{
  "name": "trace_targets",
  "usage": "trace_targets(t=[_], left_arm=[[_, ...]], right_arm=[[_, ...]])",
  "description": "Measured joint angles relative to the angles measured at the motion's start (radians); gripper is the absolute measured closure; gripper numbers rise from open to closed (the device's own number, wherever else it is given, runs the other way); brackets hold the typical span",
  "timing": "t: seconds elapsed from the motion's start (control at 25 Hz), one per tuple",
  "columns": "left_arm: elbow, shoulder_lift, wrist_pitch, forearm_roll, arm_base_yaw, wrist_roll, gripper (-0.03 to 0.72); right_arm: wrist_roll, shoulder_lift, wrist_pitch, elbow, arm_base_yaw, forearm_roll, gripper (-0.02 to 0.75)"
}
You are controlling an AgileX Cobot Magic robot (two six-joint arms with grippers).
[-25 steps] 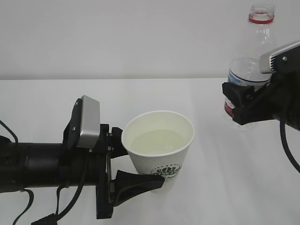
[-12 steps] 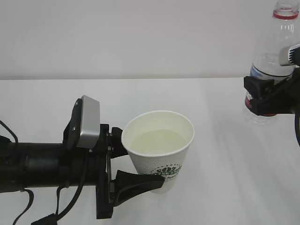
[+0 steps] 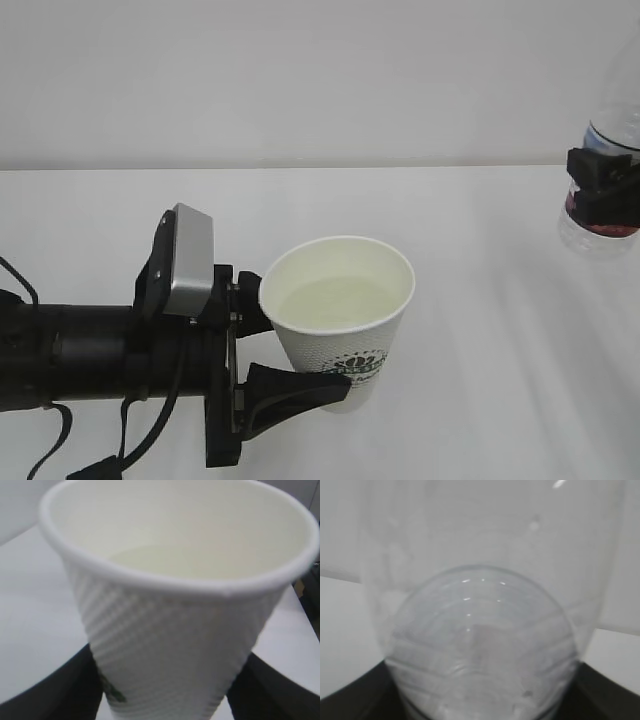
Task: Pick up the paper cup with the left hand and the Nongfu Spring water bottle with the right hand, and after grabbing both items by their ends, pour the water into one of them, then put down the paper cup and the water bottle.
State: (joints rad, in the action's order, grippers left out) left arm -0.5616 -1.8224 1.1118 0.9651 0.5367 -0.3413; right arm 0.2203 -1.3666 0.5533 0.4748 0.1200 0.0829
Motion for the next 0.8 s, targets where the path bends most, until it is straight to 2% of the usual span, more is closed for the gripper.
trace_targets(t=[0.24,0.8], left_arm=[[0.000,0.000,0.000,0.000,0.000,0.000,0.172],[0.000,0.000,0.000,0.000,0.000,0.000,0.172]], right_arm=[[-0.027,-0.005,0.038,0.000,0.000,0.013,0.235],[-0.063,-0.206,0.192,0.004,0.000,0.013,0.235]])
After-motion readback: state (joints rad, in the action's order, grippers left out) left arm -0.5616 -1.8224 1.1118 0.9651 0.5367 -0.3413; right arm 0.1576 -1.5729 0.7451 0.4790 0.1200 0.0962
